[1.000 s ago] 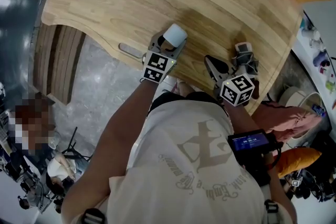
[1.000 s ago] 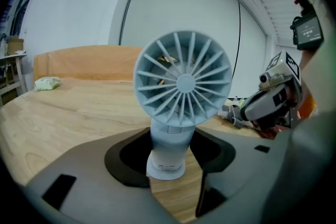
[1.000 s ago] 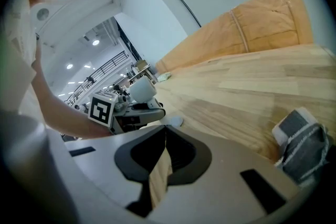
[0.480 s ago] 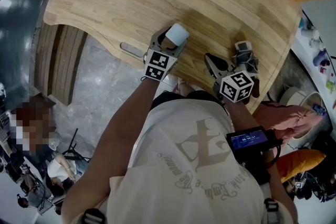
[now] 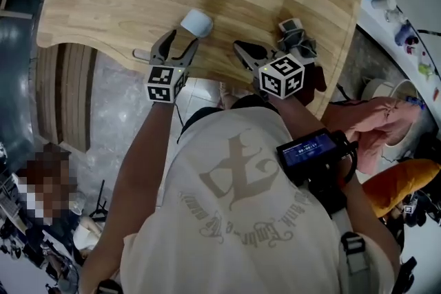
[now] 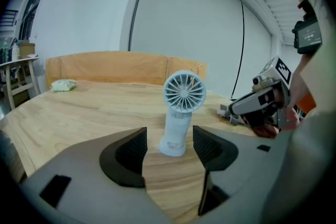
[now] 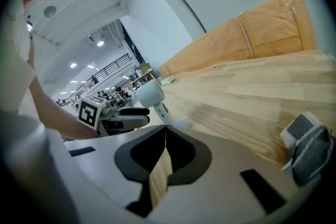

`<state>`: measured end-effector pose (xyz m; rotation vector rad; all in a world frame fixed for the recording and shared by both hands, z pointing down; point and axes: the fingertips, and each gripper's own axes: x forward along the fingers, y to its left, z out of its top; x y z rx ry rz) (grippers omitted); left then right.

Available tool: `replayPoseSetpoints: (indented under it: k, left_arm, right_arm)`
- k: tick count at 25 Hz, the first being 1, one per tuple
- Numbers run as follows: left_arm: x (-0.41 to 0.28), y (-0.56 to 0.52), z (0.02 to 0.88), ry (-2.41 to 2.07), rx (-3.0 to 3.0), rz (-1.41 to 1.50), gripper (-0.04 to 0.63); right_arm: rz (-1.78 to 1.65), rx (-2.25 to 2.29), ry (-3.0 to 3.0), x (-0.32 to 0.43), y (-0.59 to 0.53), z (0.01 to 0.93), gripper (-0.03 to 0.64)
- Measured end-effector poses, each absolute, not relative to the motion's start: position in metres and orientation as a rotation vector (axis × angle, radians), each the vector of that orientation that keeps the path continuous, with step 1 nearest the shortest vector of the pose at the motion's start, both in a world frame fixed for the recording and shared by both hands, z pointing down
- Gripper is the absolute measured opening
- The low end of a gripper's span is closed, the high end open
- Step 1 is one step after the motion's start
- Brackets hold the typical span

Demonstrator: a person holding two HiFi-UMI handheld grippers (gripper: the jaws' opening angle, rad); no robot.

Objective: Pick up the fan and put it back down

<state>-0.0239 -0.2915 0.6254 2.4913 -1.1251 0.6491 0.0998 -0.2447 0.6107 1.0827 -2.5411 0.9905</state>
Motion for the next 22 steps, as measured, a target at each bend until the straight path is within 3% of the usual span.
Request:
replayPoseSetpoints:
  k: [9,16,22]
  left_arm:
    - [-0.067,-0.242,0.585,-1.202,2.469,0.584,0.266]
    - [-0.064,-0.195,0.572,-1.175,2.502,0.499,0.033]
    - [-0.064,-0.142,0.552,-1.162,2.523,0.428,0.011]
  right_arm:
    - [0.898,1.080,-2.596,0.079,-0.213,0.583,0.014]
    - [0.756,1.000,-2.692,0.070,-0.191,0.567,0.014]
    - [0.669,0.948,-2.749,0.060,-0.156,0.546,0.014]
